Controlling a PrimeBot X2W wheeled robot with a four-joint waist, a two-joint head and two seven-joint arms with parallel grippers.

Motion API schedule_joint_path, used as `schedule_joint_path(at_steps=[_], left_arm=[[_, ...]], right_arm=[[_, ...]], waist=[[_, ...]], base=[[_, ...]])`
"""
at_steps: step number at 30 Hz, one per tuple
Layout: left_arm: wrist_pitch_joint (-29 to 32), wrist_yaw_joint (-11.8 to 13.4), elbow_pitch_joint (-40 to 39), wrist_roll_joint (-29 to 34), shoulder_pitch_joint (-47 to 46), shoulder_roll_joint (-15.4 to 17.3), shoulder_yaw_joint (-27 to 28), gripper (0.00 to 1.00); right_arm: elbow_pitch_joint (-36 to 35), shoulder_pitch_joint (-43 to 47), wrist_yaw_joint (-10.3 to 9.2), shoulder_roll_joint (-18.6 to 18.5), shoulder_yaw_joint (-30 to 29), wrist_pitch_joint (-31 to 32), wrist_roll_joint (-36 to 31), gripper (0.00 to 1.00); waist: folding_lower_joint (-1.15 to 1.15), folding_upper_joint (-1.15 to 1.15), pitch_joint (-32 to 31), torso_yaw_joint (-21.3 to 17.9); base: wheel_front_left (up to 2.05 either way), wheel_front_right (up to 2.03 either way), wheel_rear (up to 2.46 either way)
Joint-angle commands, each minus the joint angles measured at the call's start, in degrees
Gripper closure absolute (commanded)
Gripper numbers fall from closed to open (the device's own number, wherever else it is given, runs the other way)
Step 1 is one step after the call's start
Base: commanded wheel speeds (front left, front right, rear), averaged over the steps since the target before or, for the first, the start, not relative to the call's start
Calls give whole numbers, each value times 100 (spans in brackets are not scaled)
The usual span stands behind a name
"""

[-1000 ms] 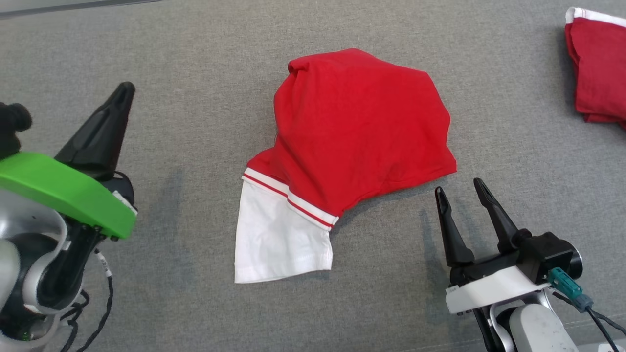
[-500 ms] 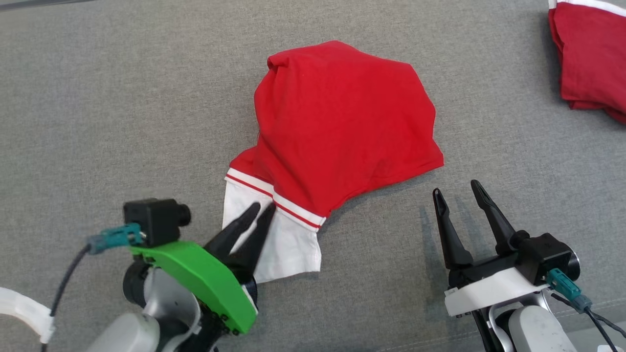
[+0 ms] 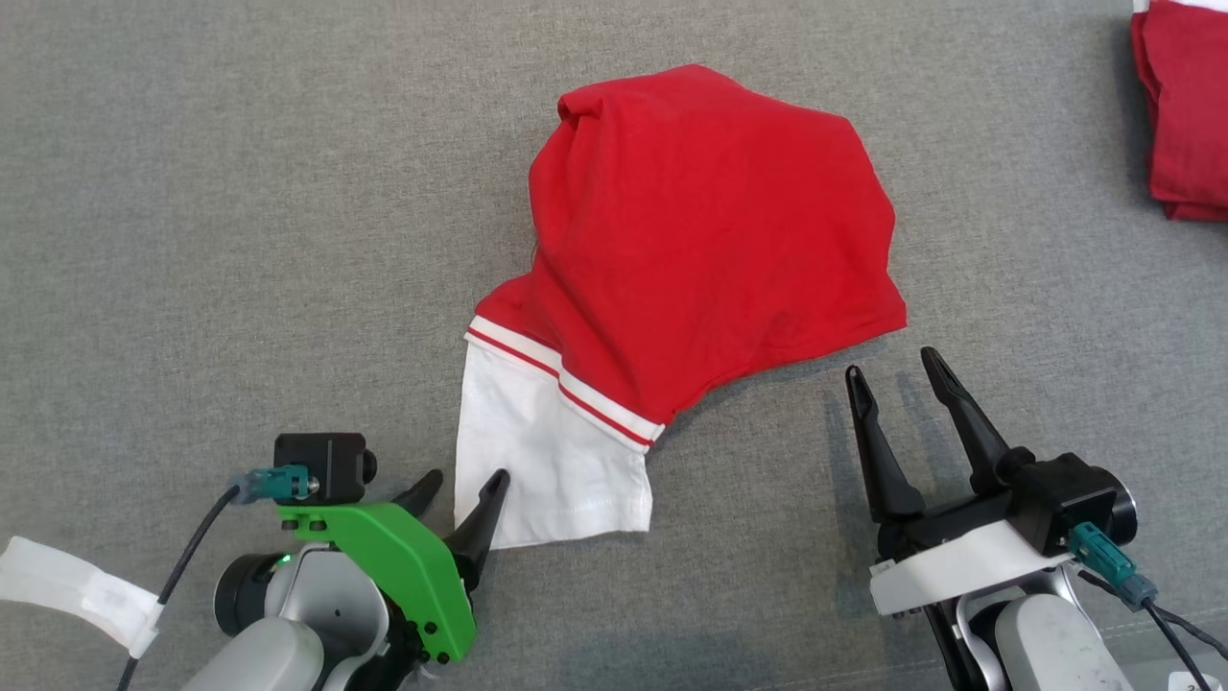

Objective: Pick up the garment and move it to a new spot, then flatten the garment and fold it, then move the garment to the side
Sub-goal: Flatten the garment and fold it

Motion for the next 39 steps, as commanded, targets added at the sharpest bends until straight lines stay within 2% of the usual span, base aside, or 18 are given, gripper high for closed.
schedule_joint_path(at_steps=[1,4,15,16,17,18,22,26,28,32,36,39], left_arm=[[47,0,153,85,-65,-25,-55,0],[-37,43,508,220,-142,-28,-94,0],[-45,-149,1103,176,-171,-659,-502,0],[-17,-177,1139,180,-156,-680,-561,11],[-37,-193,1170,187,-137,-717,-586,88],[-41,-234,1200,204,-123,-726,-630,100],[-183,-412,1108,152,-25,-724,-638,100],[-387,-487,567,-55,-138,-625,-216,100],[-518,-410,122,-233,-289,-551,200,100],[-663,-141,-745,-388,-546,-165,1054,100],[-410,95,-1455,-608,-954,233,1697,100],[-138,261,-1783,-759,-1359,347,1982,100]], right_arm=[[-6,-62,-6,-19,-11,-27,-15,0],[-3,-104,-6,-16,-6,-27,-14,0],[42,-117,-6,-16,-21,-27,43,0],[49,-122,-6,-16,-19,-27,53,0],[55,-127,-6,-16,-18,-27,65,0],[62,-134,-6,-16,-16,-27,71,0],[95,-131,-6,-16,-34,-27,84,0],[114,-90,-6,-16,-31,-27,113,0],[112,-68,-6,-15,-36,-27,118,0],[135,-17,-6,-17,14,-27,97,0],[168,-26,-6,-16,63,-27,91,0],[201,-79,-6,-19,114,-27,128,0]], waist=[[0,0,54,4],[0,0,134,-40],[0,0,212,-102],[0,0,207,-99],[0,0,199,-95],[0,0,192,-94],[0,0,131,-63],[0,0,46,-16],[0,0,-3,23],[0,0,-77,90],[0,0,-120,179],[0,0,-151,212]], base=[[0,0,0],[0,0,0],[0,0,0],[0,0,0],[0,0,0],[0,0,0],[0,0,0],[0,0,0],[0,0,0],[0,0,0],[0,0,0],[0,0,0]])
